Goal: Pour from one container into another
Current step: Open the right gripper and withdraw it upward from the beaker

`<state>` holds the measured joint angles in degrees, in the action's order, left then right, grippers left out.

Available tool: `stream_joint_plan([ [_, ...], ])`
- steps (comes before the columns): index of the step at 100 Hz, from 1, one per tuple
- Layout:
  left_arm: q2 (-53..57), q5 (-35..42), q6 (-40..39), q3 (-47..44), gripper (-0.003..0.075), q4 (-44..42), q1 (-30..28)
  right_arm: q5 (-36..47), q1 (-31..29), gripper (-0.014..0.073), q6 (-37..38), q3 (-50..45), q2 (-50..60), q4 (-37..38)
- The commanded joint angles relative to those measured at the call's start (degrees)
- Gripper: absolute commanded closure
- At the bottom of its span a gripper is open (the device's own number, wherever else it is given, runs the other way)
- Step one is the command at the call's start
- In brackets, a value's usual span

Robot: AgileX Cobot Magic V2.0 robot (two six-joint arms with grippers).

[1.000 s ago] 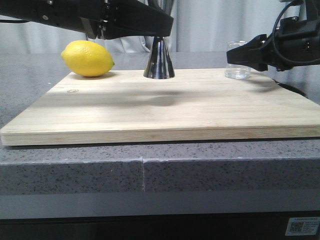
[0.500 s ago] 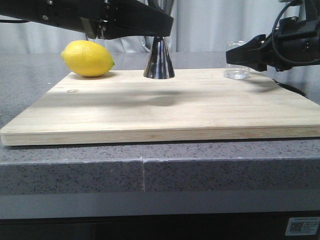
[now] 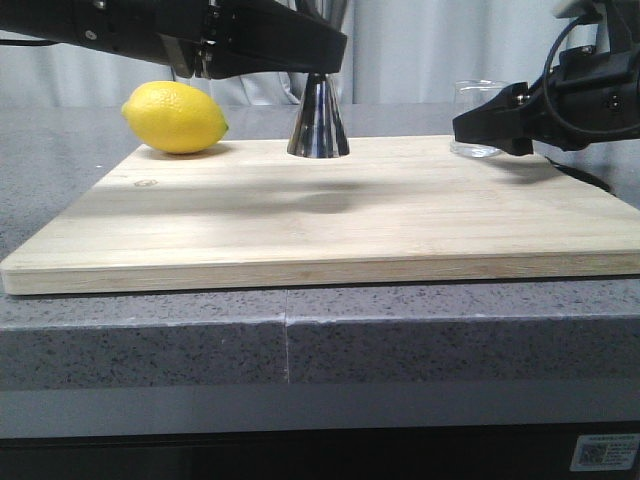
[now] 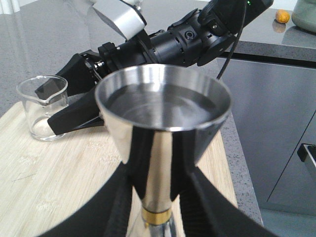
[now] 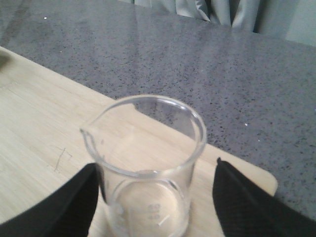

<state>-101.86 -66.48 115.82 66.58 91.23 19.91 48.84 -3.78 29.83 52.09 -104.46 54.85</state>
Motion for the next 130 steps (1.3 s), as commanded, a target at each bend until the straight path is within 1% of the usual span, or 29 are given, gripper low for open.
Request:
stream_joint_plan([
  [1,2.25,-5.57,0.05,1.82,0.0531,4.32,0.38,3.23,-0.31,0.0120,-0.38,1.24,2.28,-2.11],
  [40,2.25,-5.57,0.05,1.82,0.0531,4.19,0.38,2.54,-0.31,0.0120,-0.38,1.24,3.29,-2.11],
  [61,2.25,-5.23,0.05,1.82,0.0531,4.19,0.38,-0.77,-0.31,0.0120,-0.12,1.24,5.06,-0.46],
  [92,2.25,-5.12,0.05,1.82,0.0531,3.86,0.38,-1.47,-0.31,0.0120,5.88,1.24,5.76,3.37],
  [130,2.25,-3.91,0.05,1.82,0.0531,3.85,0.38,-2.70,-0.31,0.0120,9.22,1.24,5.76,6.70],
])
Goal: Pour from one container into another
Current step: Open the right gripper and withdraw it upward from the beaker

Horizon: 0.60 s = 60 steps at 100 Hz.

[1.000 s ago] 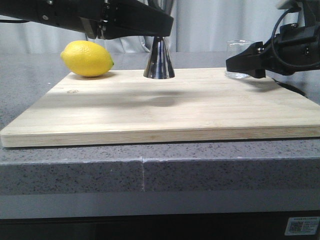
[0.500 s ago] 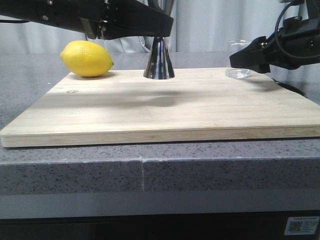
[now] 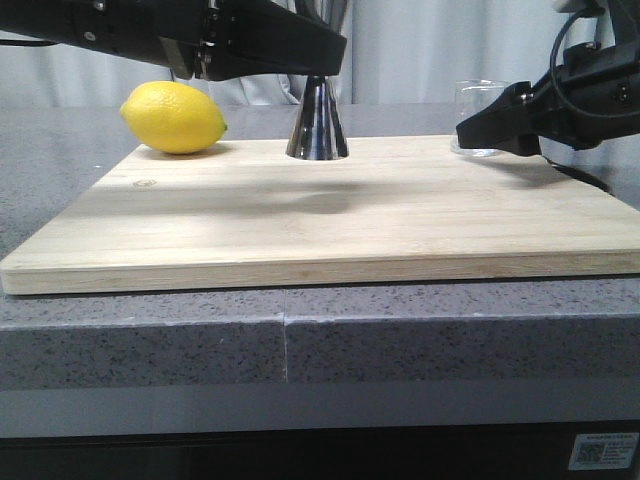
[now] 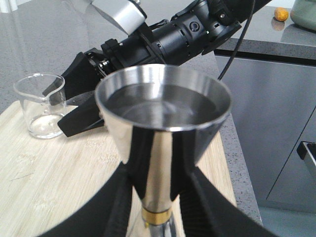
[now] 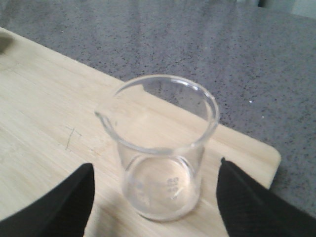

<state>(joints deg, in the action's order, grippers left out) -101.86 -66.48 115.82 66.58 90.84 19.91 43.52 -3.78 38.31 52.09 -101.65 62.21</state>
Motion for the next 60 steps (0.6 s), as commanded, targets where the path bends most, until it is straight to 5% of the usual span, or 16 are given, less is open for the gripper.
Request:
stream_joint_plan([
  [1,2.25,-3.91,0.05,1.82,0.0531,4.24,0.38,2.62,-0.31,0.0120,0.73,1.24,2.96,-0.66],
  [60,2.25,-2.99,0.05,1.82,0.0531,4.24,0.38,-2.62,-0.31,0.0120,8.69,1.24,9.09,8.56],
])
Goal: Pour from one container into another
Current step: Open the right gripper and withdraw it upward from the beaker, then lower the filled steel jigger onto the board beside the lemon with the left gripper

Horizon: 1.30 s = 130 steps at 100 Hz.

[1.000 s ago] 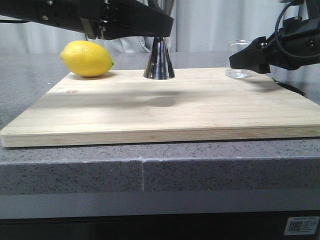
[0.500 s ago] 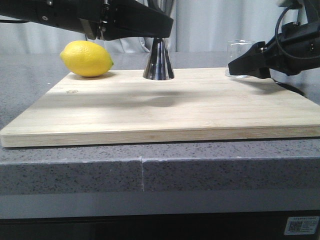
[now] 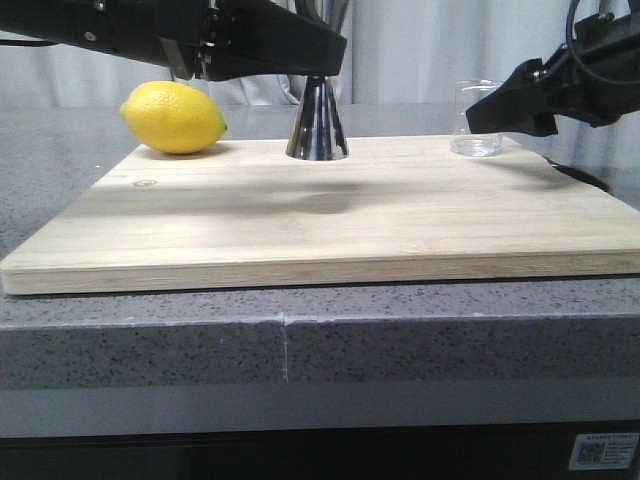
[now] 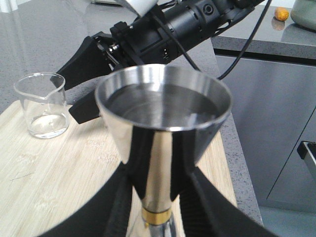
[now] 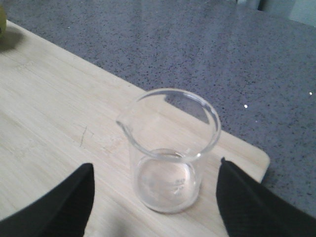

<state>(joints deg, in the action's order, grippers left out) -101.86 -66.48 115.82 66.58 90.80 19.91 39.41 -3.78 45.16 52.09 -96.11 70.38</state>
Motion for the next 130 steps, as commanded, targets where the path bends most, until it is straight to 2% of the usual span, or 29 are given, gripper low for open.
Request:
stream_joint_plan([
  [1,2.25,-2.99,0.05,1.82,0.0531,4.28,0.38,1.45,-0.31,0.0120,2.08,1.24,3.72,0.56],
  [34,2.25,-2.77,0.05,1.82,0.0531,4.28,0.18,-1.10,-0.31,0.0120,11.83,1.24,8.51,10.89],
  [54,2.25,-2.77,0.05,1.82,0.0531,4.28,-1.22,-3.49,-0.31,0.0120,16.42,1.24,13.58,14.51],
  [99,2.25,-2.88,0.36,1.82,0.0531,4.28,-5.60,-4.46,-0.31,0.0120,17.45,1.24,30.45,15.97],
  [130,2.25,-4.00,0.50,1.82,0.0531,4.28,-8.34,-5.41,-0.31,0.0120,17.45,1.24,34.47,15.97],
])
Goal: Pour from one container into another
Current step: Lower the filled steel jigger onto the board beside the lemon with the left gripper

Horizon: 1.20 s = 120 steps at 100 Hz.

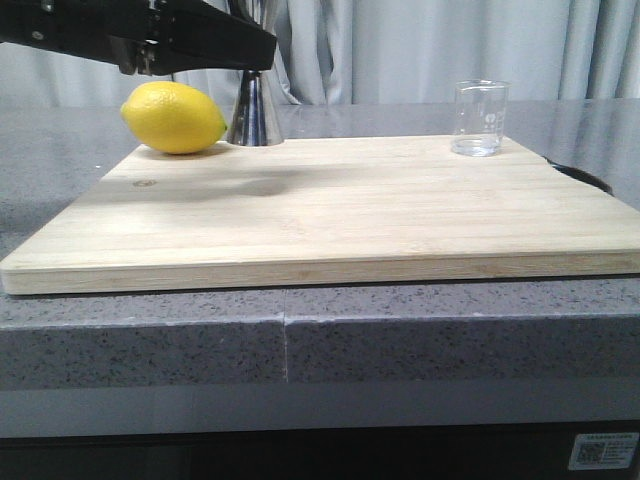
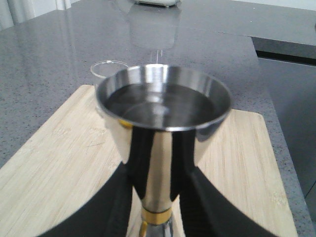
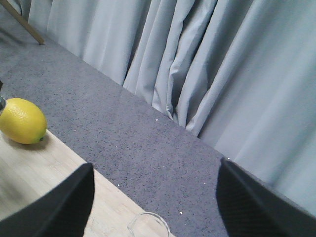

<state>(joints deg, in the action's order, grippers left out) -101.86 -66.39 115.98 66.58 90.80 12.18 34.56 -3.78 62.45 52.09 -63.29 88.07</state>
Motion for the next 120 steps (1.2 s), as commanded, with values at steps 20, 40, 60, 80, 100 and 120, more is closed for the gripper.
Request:
stream_joint_plan([
  [20,2.25,-6.12,1.32,1.82,0.0531,4.28,-2.14,-0.56,-0.31,0.0120,0.16,1.24,1.76,-1.73],
  [40,2.25,-6.34,1.59,1.82,0.0531,4.28,-2.77,-0.56,-0.31,0.0120,0.16,1.24,1.76,-1.73],
  [60,2.25,-6.34,2.20,1.82,0.0531,4.28,-2.77,-0.56,-0.31,0.0120,0.16,1.24,1.76,-1.73],
  [80,2.13,-6.34,3.16,1.09,0.0531,4.28,-2.77,-0.56,-0.31,0.0120,0.16,1.24,1.76,-1.73],
  [100,2.13,-6.34,4.99,-0.30,0.0531,4.63,-2.77,-0.56,-0.31,0.0120,0.16,1.24,1.76,-1.73],
  [120,2.13,-6.34,5.99,-1.01,0.0531,5.28,-2.77,-0.56,-0.31,0.0120,0.16,1.24,1.76,-1.73],
])
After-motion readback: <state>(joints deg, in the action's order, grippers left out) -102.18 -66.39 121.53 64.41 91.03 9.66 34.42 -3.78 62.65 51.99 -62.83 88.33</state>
